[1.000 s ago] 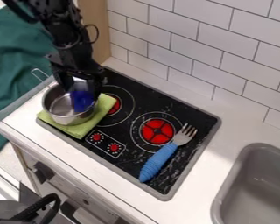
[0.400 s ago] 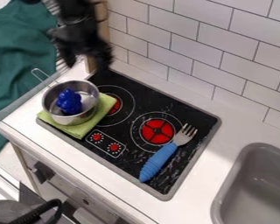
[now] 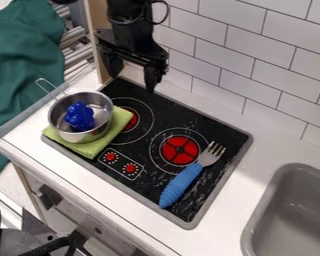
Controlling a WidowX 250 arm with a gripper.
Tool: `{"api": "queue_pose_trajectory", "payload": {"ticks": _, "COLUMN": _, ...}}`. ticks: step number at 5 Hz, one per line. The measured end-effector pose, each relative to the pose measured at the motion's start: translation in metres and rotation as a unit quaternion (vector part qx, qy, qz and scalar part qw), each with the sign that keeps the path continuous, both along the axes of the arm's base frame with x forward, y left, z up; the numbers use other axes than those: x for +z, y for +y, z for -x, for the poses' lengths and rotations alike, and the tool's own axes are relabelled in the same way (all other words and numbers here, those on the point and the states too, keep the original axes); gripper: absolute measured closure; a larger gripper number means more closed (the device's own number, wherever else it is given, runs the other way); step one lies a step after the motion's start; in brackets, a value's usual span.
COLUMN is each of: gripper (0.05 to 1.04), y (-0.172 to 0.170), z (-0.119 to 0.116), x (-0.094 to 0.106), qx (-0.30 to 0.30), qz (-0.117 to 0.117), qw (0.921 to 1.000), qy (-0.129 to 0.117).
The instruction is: Pick blue object from Burne and keep it in silver Bowl
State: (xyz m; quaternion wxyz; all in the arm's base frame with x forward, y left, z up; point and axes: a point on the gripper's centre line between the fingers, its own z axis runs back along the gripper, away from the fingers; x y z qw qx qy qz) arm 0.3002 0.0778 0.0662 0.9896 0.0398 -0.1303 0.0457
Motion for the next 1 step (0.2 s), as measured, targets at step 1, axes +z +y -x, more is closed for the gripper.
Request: {"api": "queue_pose_trajectory", "payload": {"ticks": 1, "gripper": 0.075, "y": -0.0063, "z": 0.0031, "x": -0.0134, "qx": -0.007, "qz": 0.021, "qw": 0.9995, "qy": 0.024}}
